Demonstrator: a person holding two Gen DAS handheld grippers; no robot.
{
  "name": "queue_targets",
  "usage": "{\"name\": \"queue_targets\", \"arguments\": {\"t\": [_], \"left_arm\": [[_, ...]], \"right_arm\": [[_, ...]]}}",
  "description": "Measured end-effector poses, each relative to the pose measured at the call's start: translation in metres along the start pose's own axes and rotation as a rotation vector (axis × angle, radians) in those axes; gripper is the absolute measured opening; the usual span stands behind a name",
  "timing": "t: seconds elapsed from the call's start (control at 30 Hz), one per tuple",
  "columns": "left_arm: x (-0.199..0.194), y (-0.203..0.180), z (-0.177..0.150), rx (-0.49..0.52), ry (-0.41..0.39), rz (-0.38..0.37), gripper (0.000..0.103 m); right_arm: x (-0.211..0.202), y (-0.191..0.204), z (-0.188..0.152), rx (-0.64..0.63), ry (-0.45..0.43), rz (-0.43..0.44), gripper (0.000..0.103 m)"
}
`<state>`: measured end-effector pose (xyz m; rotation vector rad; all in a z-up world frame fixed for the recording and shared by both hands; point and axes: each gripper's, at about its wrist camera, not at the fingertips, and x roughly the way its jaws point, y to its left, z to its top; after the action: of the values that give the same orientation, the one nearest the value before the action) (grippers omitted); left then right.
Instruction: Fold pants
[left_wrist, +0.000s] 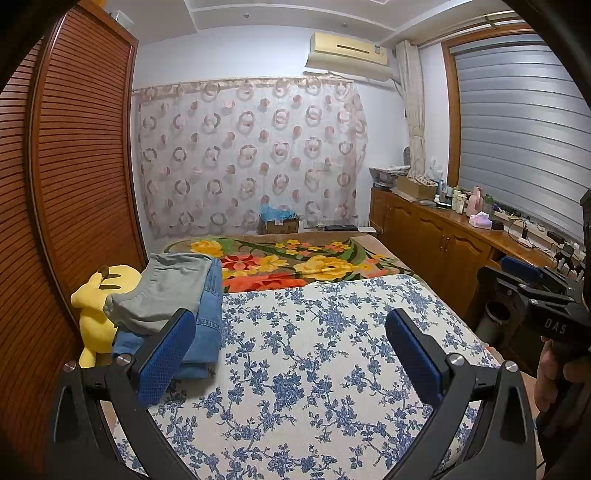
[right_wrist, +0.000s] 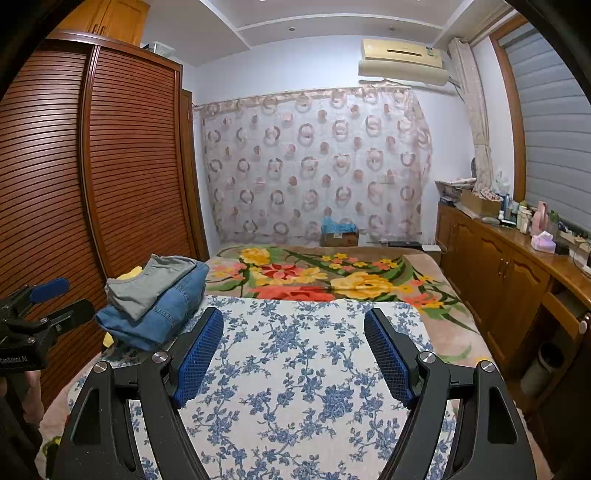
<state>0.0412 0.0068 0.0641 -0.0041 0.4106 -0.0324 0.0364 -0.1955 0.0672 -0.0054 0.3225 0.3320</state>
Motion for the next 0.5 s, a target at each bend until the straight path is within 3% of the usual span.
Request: {"name": "queue_targets", "arguments": {"t": [0.5], "left_arm": [[-0.0004,0.0003,-0.0011,0.001,-0.001,0.0,0.103]], "right_arm": [[0.0021,0.0022,-0.0006,-0.001,-0.006,0.001,0.08]]}}
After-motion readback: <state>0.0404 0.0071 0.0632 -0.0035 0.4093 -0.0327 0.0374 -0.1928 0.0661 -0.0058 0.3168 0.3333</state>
